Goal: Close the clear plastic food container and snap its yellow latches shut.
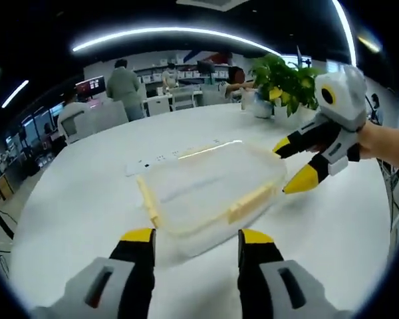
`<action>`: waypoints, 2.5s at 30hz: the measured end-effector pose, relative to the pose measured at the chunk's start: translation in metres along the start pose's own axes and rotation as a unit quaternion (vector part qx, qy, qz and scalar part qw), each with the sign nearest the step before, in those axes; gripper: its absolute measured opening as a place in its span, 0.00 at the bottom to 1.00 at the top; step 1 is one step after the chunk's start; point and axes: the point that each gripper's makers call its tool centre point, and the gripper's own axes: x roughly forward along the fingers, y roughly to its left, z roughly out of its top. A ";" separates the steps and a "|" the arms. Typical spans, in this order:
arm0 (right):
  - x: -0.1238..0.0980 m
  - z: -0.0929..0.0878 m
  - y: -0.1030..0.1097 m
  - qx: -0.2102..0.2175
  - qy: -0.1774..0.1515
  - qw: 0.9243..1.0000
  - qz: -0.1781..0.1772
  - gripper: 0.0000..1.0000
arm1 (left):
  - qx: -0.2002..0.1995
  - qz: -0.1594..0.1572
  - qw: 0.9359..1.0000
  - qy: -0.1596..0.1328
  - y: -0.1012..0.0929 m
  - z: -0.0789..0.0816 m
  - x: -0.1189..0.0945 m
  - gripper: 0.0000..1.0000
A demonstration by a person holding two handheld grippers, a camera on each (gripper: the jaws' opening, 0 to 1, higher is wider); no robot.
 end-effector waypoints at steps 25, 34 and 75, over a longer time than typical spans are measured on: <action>-0.077 0.050 0.077 0.062 -0.103 0.992 -0.046 0.99 | -0.044 -0.017 0.995 -0.093 -0.010 0.032 -0.128 0.83; -0.102 0.046 0.108 0.082 -0.105 0.989 -0.069 0.96 | -0.058 -0.019 0.990 -0.124 0.006 0.021 -0.200 0.81; -0.180 -0.033 0.266 0.176 -0.103 0.963 -0.175 0.86 | 0.055 -0.009 0.996 -0.074 0.048 -0.110 -0.337 0.71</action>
